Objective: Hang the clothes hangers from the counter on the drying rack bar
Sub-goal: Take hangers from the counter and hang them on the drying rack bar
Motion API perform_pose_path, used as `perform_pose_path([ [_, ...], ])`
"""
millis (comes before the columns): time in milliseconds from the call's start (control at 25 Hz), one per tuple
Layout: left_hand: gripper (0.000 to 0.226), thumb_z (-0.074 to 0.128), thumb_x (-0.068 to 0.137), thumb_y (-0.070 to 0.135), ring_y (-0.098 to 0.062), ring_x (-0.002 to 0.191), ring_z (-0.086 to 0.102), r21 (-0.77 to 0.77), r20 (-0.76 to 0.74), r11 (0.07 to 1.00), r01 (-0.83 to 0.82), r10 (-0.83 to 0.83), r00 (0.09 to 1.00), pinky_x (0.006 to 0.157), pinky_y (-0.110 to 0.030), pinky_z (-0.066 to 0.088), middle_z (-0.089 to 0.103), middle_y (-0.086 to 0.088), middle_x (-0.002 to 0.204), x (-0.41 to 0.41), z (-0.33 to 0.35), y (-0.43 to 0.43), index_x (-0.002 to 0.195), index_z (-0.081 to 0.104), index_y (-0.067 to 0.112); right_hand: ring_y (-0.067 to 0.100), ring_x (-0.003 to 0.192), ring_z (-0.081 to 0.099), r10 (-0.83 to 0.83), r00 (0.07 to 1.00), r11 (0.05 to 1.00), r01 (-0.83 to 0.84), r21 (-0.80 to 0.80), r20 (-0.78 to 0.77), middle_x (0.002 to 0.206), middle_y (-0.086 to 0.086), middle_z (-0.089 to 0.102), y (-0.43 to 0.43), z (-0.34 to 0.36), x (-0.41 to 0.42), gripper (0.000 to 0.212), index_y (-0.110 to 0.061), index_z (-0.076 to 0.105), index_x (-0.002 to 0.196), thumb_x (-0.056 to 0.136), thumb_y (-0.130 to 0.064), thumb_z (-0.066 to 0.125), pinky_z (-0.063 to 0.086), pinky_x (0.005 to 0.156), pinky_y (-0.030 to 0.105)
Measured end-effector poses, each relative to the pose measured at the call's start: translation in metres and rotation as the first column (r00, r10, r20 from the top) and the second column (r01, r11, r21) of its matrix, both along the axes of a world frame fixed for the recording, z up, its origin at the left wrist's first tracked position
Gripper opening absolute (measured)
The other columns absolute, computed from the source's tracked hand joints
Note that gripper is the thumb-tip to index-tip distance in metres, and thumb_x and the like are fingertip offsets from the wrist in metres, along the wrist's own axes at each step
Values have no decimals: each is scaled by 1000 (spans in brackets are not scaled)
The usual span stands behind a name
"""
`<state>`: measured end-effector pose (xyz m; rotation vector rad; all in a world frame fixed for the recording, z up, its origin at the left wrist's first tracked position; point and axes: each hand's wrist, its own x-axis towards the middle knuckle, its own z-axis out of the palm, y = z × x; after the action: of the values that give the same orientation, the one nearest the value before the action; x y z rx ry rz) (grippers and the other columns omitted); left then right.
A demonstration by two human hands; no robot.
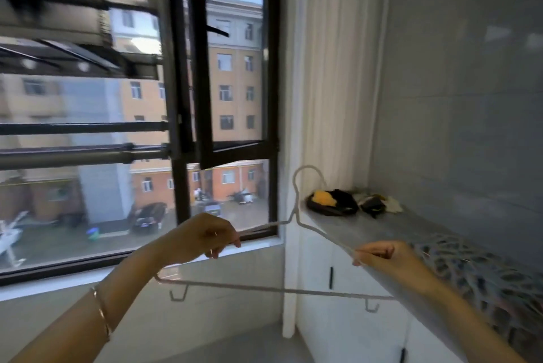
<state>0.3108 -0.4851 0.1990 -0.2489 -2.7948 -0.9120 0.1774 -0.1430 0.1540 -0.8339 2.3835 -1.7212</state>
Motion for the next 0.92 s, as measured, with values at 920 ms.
perform_pose_path([
  [920, 25, 48, 90, 32, -9, 35, 48, 508, 35, 814, -281, 307, 951, 35, -17, 38, 59, 1, 54, 272, 73, -74, 96, 60, 11, 18, 92, 70, 461, 873, 849, -383, -364, 158, 99, 3, 73, -307, 106, 268, 31, -16, 68, 100, 88, -42, 55, 55, 81, 29],
])
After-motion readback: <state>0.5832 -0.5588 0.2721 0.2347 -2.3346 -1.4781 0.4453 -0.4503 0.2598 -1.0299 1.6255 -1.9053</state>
